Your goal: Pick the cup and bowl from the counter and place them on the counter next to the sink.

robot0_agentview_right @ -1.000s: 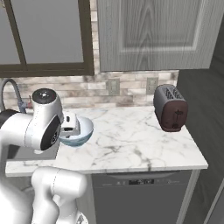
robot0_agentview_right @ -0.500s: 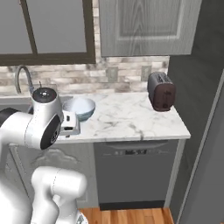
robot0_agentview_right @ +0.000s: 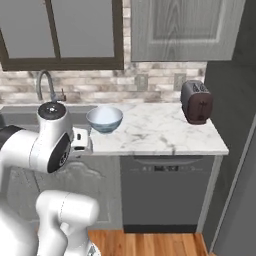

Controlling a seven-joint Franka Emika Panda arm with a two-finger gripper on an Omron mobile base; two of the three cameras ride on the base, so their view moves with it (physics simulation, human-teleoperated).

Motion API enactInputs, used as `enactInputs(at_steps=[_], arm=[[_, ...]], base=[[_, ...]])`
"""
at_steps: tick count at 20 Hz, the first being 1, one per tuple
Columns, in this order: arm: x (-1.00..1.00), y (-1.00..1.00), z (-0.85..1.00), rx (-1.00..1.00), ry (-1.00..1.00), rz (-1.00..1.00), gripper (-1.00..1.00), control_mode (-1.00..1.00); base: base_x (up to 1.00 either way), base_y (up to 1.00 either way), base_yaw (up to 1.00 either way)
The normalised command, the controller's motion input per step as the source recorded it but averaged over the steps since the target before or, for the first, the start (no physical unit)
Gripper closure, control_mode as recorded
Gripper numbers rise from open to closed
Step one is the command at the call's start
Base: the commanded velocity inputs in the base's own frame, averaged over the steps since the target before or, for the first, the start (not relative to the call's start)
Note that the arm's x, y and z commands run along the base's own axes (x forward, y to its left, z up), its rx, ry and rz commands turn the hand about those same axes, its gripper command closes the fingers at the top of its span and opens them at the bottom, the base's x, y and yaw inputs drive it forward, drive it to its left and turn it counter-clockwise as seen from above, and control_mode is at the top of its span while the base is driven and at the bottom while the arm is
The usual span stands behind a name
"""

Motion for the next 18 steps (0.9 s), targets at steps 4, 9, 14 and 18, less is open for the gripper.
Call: enactInputs(at_steps=[4,9,14,18], arm=[[0.00,0.00,0.00,0.00,0.00,0.00,-1.00,1.00],[0.00,0.00,0.00,0.00,0.00,0.00,-1.00,1.00],[0.00,0.00,0.00,0.00,0.00,0.00,-1.00,1.00],[0.00,0.00,0.00,0.00,0.00,0.00,-1.00,1.00]], base=[[-0.45,0.66,0.45],[-0.52,0.69,0.50],[-0.46,0.55,0.53],[-0.27,0.39,0.54]])
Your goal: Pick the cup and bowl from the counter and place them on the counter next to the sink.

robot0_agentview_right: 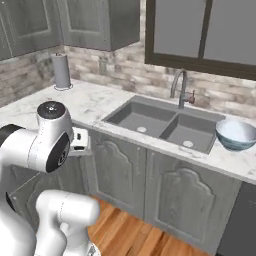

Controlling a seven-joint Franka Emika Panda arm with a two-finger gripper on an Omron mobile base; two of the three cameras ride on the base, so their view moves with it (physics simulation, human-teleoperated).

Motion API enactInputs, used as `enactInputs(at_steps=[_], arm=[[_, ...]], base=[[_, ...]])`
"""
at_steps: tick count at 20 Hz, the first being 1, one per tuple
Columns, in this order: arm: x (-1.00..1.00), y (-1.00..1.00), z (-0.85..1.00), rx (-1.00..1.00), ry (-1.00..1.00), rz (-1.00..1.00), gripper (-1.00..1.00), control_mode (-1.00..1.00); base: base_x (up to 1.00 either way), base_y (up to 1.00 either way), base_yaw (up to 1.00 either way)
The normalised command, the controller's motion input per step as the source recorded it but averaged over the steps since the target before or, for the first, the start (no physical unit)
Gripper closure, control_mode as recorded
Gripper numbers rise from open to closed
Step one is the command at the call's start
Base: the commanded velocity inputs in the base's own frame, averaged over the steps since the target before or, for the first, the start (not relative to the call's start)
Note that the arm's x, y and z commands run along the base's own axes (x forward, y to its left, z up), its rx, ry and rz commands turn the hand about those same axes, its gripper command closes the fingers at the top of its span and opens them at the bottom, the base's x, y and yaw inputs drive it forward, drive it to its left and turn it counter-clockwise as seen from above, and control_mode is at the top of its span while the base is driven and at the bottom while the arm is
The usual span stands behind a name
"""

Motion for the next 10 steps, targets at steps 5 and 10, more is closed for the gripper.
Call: enactInputs(at_steps=[5,10], arm=[[0.00,0.00,0.00,0.00,0.00,0.00,-1.00,1.00],[0.00,0.00,0.00,0.00,0.00,0.00,-1.00,1.00]], base=[[-0.23,0.26,0.56],[-0.22,0.11,0.59]])
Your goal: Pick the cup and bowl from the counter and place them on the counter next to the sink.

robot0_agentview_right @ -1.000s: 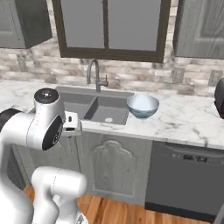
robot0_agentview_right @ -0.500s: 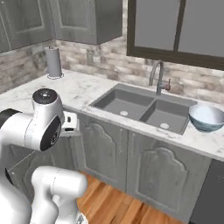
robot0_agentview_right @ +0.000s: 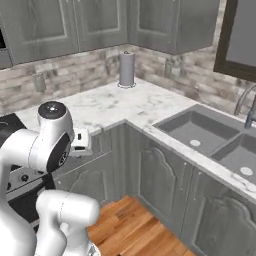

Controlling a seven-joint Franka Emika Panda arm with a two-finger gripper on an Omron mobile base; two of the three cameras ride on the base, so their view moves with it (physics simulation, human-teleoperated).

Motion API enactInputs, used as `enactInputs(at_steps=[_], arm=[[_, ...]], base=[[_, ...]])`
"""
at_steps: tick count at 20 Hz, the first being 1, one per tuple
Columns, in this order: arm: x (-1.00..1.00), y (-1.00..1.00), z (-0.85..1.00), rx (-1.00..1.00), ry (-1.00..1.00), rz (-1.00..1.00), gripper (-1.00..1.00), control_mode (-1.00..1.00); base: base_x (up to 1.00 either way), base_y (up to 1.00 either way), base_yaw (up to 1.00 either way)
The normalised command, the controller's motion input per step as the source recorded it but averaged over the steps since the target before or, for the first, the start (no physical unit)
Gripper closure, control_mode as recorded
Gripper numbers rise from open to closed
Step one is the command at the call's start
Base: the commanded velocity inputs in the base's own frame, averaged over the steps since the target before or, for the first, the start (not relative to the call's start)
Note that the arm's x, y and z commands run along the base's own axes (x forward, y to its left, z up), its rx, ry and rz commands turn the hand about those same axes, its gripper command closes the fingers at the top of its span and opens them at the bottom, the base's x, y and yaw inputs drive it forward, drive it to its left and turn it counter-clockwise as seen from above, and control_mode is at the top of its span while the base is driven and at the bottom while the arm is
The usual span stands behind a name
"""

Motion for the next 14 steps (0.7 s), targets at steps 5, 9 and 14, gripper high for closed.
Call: enactInputs(at_steps=[5,9,14], arm=[[0.00,0.00,0.00,0.00,0.00,0.00,-1.00,1.00],[0.00,0.00,0.00,0.00,0.00,0.00,-1.00,1.00],[0.00,0.00,0.00,0.00,0.00,0.00,-1.00,1.00]], base=[[-0.27,0.00,0.61],[-0.33,0.00,0.59],[-0.35,0.00,0.55]])
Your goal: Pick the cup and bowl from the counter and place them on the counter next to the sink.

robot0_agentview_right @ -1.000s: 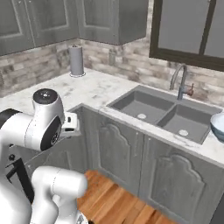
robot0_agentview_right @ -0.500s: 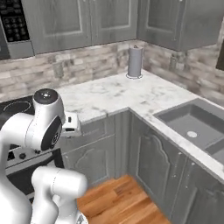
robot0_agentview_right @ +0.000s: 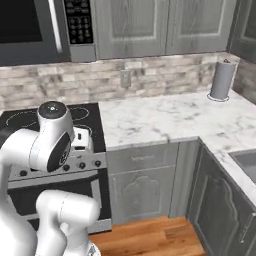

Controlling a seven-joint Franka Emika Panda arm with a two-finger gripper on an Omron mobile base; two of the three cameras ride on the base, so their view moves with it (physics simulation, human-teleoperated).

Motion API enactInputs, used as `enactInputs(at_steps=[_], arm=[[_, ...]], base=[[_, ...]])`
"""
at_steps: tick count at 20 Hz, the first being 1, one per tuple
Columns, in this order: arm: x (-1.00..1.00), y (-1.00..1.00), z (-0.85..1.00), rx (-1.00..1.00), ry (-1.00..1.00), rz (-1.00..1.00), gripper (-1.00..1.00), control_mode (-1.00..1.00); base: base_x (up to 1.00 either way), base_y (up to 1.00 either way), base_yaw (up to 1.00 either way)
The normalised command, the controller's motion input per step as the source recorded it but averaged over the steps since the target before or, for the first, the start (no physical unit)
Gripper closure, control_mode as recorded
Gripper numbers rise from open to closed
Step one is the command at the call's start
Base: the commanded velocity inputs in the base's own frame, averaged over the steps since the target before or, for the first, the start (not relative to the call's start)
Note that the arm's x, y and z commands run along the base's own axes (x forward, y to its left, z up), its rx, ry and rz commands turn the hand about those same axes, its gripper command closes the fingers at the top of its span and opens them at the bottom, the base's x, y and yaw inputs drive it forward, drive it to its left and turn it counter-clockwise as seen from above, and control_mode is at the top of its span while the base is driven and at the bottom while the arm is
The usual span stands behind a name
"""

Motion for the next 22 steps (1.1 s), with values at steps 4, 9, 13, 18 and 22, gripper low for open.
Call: enactInputs(at_steps=[4,9,13,18,22], arm=[[0.00,0.00,0.00,0.00,0.00,0.00,-1.00,1.00],[0.00,0.00,0.00,0.00,0.00,0.00,-1.00,1.00],[0.00,0.00,0.00,0.00,0.00,0.00,-1.00,1.00],[0.00,0.00,0.00,0.00,0.00,0.00,-1.00,1.00],[0.00,0.00,0.00,0.00,0.00,0.00,-1.00,1.00]], base=[[-0.27,0.06,0.49],[-0.04,0.38,0.25],[0.00,0.81,0.00],[0.00,1.00,0.00],[0.00,1.00,-0.03]])
